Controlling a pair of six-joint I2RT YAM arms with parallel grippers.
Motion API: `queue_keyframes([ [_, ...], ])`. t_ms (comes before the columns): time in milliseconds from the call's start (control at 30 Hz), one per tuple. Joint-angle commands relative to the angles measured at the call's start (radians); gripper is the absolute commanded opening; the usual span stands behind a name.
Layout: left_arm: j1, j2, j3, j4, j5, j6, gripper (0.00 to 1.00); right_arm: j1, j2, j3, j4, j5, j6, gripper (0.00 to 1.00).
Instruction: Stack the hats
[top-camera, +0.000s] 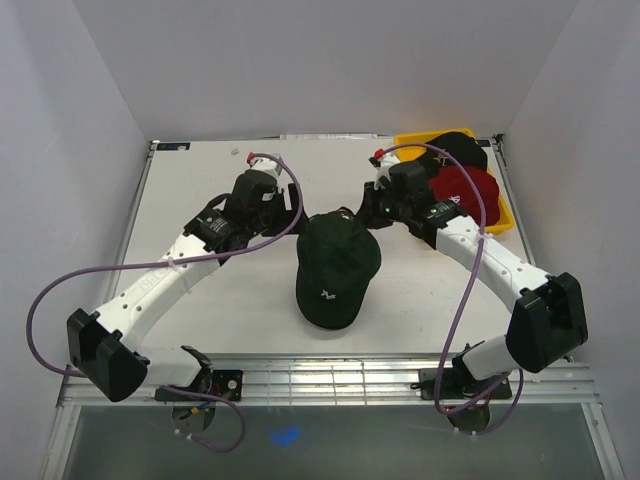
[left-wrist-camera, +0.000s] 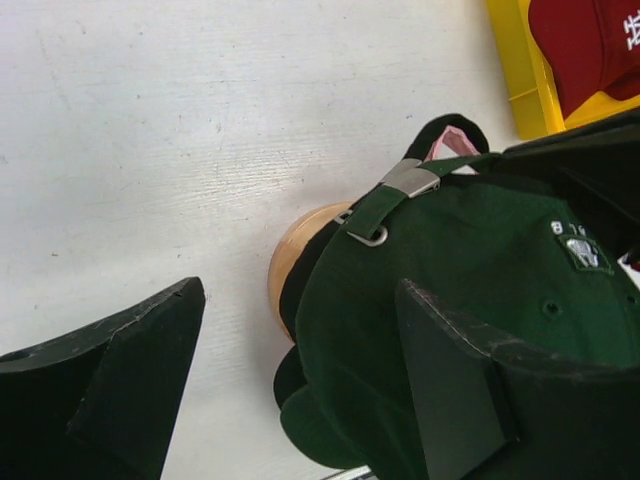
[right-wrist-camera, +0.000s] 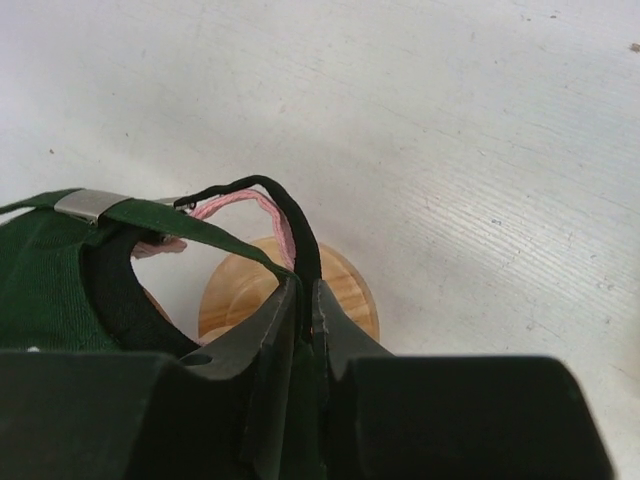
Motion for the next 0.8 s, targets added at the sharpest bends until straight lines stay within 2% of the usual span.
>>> queue_keyframes([
  [0,-0.001,-0.091,-0.067,-0.014,-0.028,-0.030,0.88,-0.009,0.046,0.075,-0.011,0.004,-0.020,0.17],
  [467,-0.022,-0.129,-0.256,0.075,0.029,-0.090,0.88,-0.009,0.084,0.124,0.020,-0.036,-0.005,0.19],
  [767,-0.028,-0.122,-0.296,0.095,0.019,-0.095,0.88,-0.009,0.092,0.119,0.021,-0.040,-0.005,0.21],
])
